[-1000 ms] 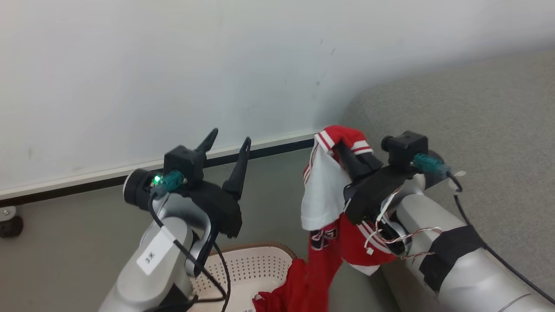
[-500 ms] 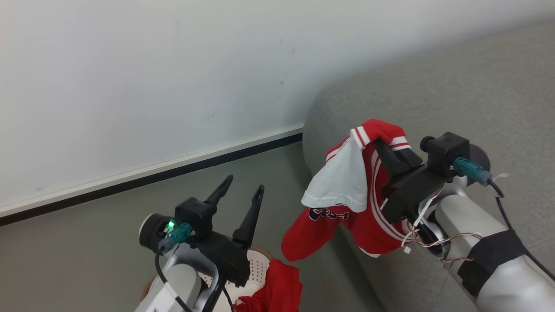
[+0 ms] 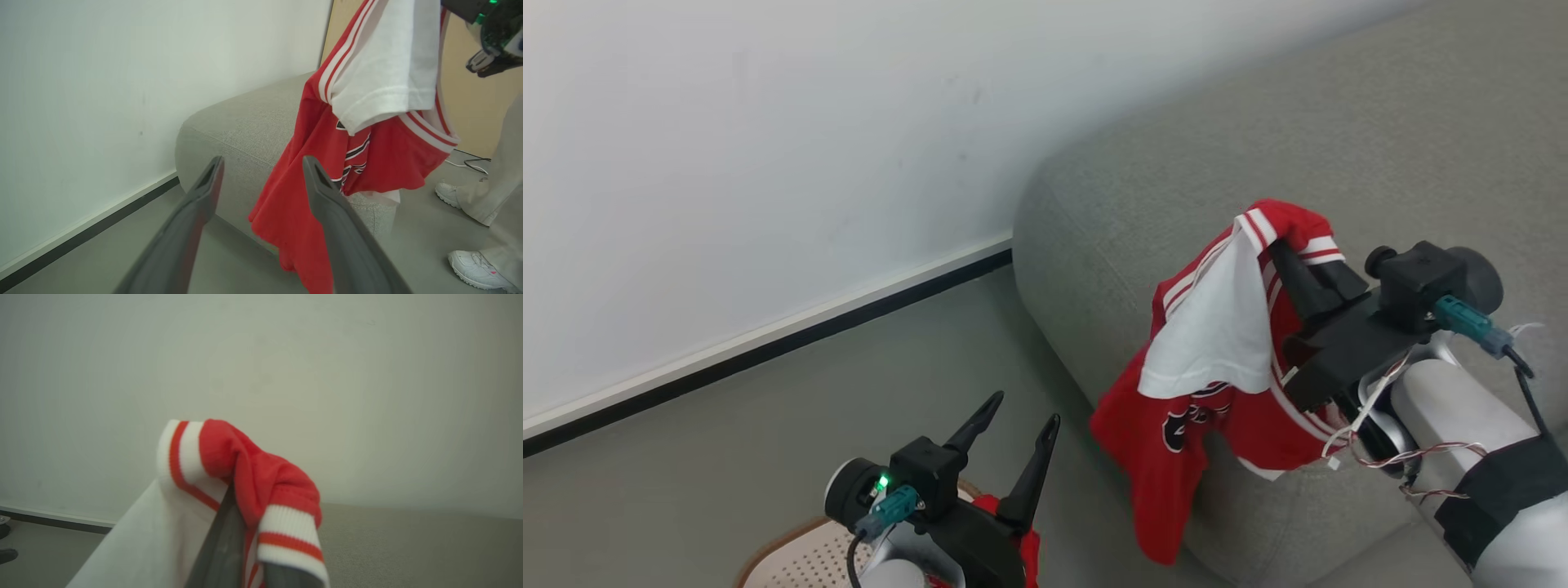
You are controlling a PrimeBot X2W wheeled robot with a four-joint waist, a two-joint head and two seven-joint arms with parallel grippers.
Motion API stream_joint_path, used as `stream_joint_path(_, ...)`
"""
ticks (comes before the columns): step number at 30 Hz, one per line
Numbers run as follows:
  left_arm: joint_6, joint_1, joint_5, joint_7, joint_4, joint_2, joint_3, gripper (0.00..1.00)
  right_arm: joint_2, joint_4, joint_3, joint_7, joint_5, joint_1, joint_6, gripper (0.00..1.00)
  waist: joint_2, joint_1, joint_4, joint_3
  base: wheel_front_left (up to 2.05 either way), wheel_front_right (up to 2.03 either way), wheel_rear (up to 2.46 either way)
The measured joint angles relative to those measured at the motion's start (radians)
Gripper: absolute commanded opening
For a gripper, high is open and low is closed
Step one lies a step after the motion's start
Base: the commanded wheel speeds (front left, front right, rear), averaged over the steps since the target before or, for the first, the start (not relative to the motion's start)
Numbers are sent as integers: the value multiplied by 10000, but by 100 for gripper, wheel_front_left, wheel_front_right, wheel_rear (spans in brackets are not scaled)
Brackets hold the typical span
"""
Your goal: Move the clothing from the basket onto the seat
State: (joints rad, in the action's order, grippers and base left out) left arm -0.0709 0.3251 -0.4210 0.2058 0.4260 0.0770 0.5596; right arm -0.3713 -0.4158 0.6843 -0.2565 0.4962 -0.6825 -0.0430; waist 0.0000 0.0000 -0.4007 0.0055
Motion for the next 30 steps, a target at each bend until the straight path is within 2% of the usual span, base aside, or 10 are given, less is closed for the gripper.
stream_joint_path(7,8,-101,15,96,-105,-86,205,100,-500,598,-399,0,-29,227,90,0,0,0,-459,192,0,0,0)
stream_joint_path(16,17,-102,105,130,-238,-125,466,100,-909,612,-988,0,-15,-144,13,0,0,0,-504,679,0,0,0)
stream_joint_path(22,107,-62,198,113,-583,-92,489,100,-1166,94,-1563,-2,90,-1571,-130,0,0,1,-360,1205,0,0,0)
stream_joint_path(30,105,396,543,-105,-1313,284,449,100,-1557,-1177,-2499,102,470,-4130,-311,0,1,2,-81,2182,0,0,0)
